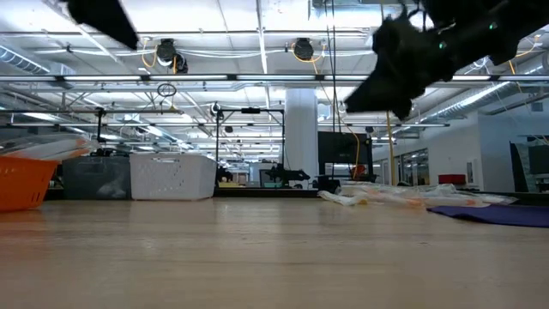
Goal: Pick & Place Toothbrushes
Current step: Put the orange toothbrush into the orange bin
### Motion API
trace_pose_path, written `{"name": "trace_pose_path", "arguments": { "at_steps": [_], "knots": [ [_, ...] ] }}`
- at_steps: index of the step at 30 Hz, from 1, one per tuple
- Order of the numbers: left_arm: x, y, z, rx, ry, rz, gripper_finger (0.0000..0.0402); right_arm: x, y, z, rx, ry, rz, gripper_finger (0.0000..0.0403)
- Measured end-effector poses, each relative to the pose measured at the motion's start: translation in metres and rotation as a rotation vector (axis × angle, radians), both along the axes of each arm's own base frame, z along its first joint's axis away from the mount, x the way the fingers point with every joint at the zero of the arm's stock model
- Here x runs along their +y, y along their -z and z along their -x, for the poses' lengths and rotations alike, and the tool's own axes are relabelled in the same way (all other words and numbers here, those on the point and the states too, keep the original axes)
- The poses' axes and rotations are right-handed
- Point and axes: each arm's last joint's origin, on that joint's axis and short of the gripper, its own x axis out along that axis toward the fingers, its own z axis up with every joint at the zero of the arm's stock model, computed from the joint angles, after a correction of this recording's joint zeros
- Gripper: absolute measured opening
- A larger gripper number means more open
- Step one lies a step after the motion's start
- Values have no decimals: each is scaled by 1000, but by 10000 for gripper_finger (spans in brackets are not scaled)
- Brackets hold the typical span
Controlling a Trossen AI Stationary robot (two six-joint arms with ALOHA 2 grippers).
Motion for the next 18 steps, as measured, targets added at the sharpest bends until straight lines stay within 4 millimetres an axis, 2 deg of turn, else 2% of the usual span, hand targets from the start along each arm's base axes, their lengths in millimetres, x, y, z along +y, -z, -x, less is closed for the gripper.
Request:
{"name": "trace_pose_path", "arguments": {
  "at_steps": [4, 9, 13, 18],
  "knots": [
    [-4, -9, -14, -88, 117, -46, 163, -18, 12, 8, 138, 146, 3, 105],
    [0, -12, -24, -116, 138, -83, 163, -32, 20, 15, 228, 257, -24, 105],
    [6, -11, -27, -108, 119, -73, 163, -37, 26, 22, 303, 313, -69, 105],
    [12, -11, -29, -103, 103, -43, 163, -37, 36, 27, 297, 329, -92, 105]
  ]
}}
